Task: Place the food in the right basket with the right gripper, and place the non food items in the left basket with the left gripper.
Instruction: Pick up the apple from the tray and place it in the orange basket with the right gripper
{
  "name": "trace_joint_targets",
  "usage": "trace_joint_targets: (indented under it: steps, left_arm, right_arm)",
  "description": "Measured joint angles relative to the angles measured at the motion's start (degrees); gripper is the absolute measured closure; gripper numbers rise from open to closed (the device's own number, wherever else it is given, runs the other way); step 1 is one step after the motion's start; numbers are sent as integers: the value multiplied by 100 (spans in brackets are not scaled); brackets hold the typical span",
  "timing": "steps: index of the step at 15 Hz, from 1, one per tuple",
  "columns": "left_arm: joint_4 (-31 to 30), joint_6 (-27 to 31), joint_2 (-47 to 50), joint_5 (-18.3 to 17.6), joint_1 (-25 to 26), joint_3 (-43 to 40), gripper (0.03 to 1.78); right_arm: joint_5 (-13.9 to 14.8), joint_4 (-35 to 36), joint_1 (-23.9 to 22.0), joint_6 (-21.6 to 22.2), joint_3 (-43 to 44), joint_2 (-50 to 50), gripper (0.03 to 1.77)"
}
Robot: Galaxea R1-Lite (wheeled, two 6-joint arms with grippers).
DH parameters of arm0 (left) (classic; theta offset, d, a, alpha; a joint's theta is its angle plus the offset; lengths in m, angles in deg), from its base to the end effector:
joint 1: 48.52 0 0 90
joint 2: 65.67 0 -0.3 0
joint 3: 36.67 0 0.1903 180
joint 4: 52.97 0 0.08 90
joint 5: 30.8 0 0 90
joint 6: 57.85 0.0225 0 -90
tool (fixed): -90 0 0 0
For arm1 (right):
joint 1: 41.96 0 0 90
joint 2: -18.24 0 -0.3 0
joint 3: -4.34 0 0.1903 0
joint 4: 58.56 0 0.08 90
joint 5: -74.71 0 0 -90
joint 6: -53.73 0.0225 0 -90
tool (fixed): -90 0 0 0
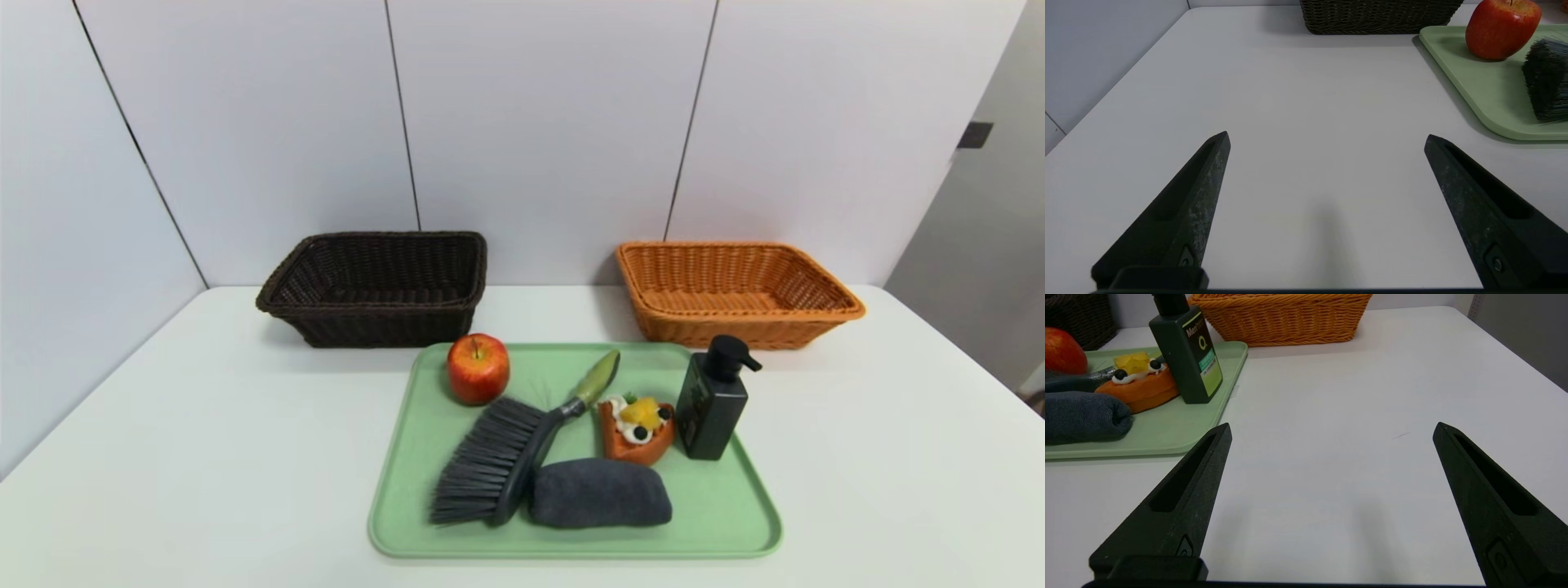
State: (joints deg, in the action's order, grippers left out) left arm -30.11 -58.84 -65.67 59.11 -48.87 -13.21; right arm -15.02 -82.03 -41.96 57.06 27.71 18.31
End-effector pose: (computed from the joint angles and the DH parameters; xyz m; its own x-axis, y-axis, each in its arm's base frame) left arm -0.0229 0.0001 0.0768 0.9999 -0.0077 0.0105 0.0079 0.9998 -0.0173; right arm -0.0229 -0.0001 0.0753 1.0000 -0.0047 -0.0005 0.0047 0.9983 0.0581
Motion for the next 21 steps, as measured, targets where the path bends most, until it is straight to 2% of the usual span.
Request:
trace_joint_targets:
  steps: [17,19,21]
  left_arm:
    - [7,41,0,2,0,0,12]
    - [27,184,0,-17,0,20,12]
    - [167,246,-2,-169,-6,246,12]
  right_arm:
    - [-20,2,0,-17,0,0,10]
    - [-34,61,0,-17,13,0,10]
    - [-172,-6,0,-2,286,-2,10]
